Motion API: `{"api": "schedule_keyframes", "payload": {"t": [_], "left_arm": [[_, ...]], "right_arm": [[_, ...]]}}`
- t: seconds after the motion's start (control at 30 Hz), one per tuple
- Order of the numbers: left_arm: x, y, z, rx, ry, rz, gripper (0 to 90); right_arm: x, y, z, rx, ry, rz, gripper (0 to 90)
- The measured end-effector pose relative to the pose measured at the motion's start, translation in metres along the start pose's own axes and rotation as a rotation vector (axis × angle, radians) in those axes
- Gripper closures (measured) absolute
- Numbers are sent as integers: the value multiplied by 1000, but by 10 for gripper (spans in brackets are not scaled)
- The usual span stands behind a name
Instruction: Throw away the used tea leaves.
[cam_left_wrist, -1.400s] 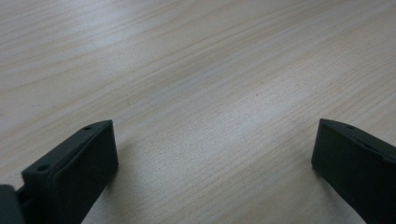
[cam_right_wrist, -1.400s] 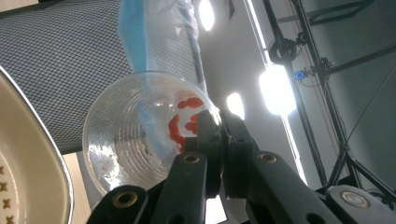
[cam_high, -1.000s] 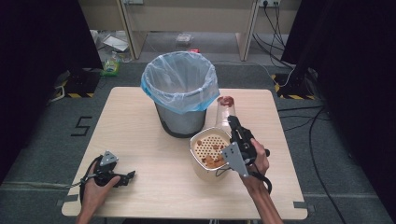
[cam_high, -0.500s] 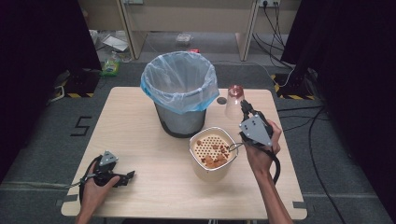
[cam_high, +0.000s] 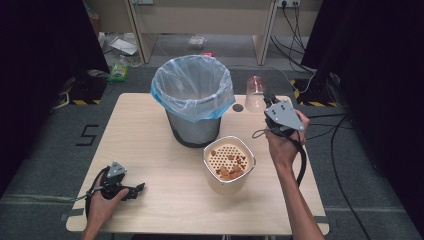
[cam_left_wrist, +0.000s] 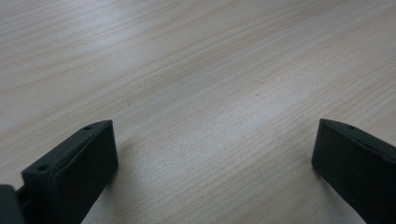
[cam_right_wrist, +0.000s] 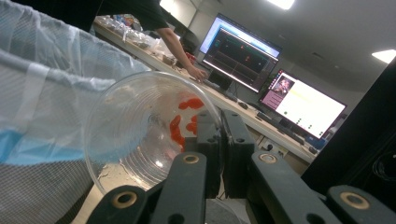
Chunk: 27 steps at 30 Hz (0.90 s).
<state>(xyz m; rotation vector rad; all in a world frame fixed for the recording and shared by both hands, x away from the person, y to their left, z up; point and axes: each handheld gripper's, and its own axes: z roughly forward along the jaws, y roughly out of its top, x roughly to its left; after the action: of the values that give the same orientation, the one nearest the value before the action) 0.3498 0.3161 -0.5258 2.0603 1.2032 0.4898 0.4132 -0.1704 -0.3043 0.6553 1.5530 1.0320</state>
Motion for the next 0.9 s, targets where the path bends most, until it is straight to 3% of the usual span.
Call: {"api": "schedule_keyframes", "payload": {"t": [0.37,0.9], "left_arm": [[0,0,0,0,0,0,0],[0,0,0,-1,0,-1,0]], "right_arm": [[-8,22,17,7,8,15,876],[-14,55,36,8,17,-1,877]]}}
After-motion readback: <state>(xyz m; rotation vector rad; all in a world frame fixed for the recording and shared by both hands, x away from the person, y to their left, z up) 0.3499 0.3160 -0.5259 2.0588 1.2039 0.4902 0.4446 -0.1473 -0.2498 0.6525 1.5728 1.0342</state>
